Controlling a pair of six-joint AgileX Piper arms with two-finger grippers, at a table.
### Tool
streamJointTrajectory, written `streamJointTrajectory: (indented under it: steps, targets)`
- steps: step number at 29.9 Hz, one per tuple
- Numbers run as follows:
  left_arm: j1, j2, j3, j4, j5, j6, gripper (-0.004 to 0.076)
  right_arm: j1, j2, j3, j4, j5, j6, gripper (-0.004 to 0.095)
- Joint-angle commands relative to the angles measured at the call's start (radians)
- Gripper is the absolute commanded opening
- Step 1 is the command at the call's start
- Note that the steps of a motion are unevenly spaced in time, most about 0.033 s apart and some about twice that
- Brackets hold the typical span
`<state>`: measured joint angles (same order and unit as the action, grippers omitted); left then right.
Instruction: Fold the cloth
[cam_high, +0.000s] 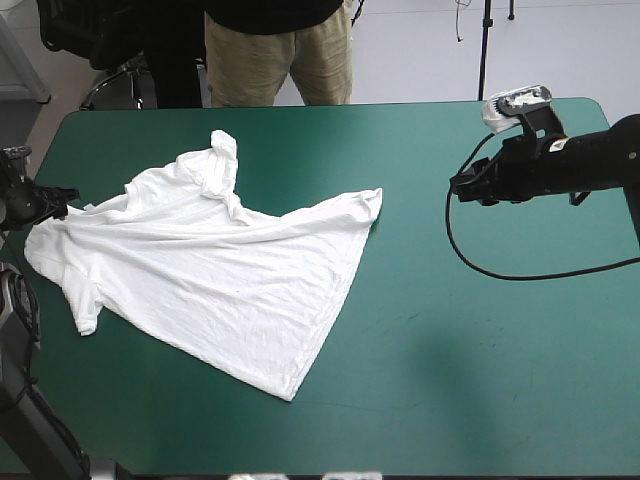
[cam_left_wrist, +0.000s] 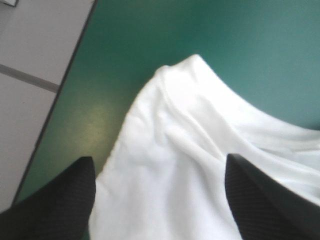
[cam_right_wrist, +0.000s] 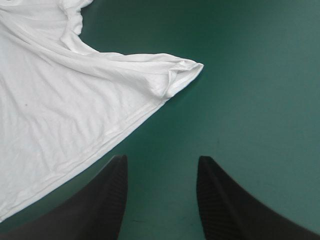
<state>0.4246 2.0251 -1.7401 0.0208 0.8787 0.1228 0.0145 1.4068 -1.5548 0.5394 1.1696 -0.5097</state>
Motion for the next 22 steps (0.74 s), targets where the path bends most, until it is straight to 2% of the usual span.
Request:
streamJointTrajectory:
  steps: [1,2,5,13,18,22]
  targets:
    - [0.001,-0.14,-0.031,-0.195,-0.023,0.138,0.0511,-0.002,-0.084,-0.024,-0.028,-0.037,0.003,0.0414]
    - [0.001,-0.178,-0.029,-0.285,-0.007,0.185,0.0486,-0.002,-0.101,-0.024,-0.049,-0.039,0.009,0.0414]
    - [-0.02,-0.274,0.001,-0.361,0.045,0.235,0.0444,-0.002,-0.146,-0.024,-0.098,-0.024,0.035,0.0414]
    - [-0.159,-0.595,0.249,-0.414,0.107,0.296,0.0442,-0.002,-0.212,-0.024,-0.105,0.0,0.046,0.0414]
    - [-0.35,-0.801,0.452,-0.501,0.146,0.393,0.0439,-0.002,-0.219,-0.024,-0.105,0.0,0.053,0.0414]
    - [-0.562,-0.9,0.618,-0.507,0.169,0.431,0.0439,-0.002,-0.216,-0.024,-0.102,-0.005,0.056,0.0414]
